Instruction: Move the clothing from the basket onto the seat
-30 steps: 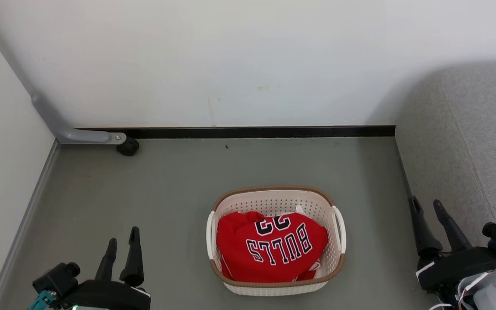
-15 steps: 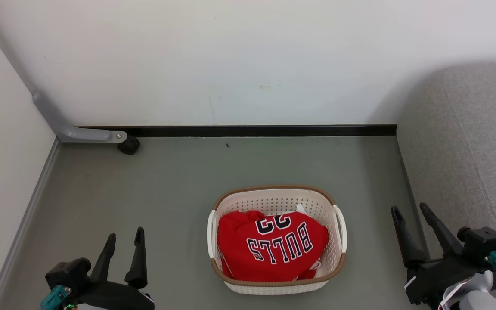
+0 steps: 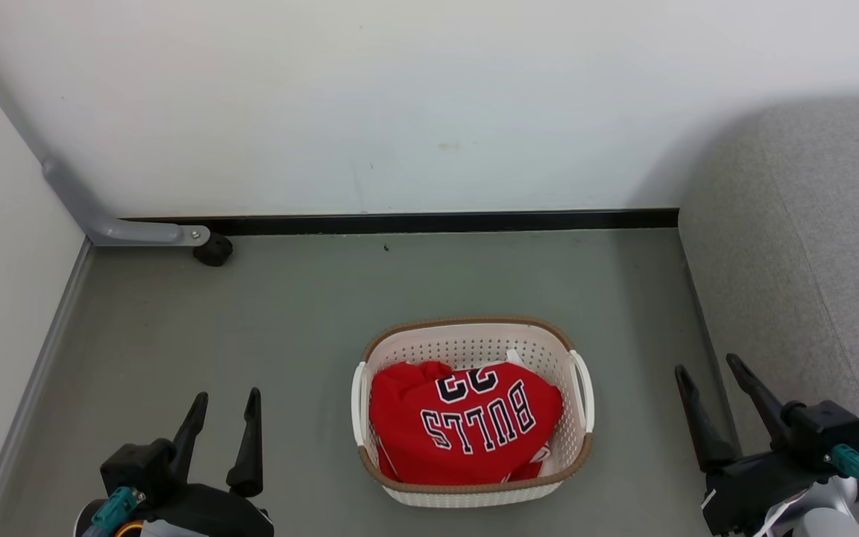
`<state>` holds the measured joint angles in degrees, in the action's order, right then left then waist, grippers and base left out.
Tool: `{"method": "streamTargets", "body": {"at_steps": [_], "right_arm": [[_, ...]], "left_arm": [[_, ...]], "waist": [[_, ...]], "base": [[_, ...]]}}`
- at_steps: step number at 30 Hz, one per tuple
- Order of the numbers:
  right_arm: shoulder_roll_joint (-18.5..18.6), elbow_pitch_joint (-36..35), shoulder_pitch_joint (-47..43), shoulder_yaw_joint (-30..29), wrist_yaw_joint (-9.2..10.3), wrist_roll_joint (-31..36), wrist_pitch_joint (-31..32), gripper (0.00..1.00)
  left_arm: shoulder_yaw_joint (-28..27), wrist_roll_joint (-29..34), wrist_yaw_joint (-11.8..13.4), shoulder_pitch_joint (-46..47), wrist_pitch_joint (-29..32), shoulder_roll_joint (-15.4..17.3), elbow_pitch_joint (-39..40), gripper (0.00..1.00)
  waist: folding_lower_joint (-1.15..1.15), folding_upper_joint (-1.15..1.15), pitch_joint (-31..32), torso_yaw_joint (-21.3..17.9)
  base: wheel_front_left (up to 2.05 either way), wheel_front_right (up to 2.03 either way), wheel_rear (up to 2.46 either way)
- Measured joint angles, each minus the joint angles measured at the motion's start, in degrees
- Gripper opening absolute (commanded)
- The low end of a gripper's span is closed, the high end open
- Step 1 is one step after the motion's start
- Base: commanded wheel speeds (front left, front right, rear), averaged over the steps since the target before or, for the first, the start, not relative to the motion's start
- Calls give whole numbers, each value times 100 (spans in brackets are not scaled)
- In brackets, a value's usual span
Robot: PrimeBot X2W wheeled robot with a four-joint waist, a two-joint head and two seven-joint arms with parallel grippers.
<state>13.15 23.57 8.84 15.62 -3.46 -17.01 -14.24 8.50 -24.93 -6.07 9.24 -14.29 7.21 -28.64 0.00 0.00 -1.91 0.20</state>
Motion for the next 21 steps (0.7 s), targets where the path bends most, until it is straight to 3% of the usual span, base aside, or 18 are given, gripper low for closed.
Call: {"method": "streamTargets", "body": {"at_steps": [21], "right_arm": [[-76, 43, -1, -149, -2, 167, -3, 100]], "left_arm": [[-148, 152, -56, 4, 0, -111, -9, 100]], "waist": [[0, 0, -36, -109]], "base": [[0, 0, 0]]}}
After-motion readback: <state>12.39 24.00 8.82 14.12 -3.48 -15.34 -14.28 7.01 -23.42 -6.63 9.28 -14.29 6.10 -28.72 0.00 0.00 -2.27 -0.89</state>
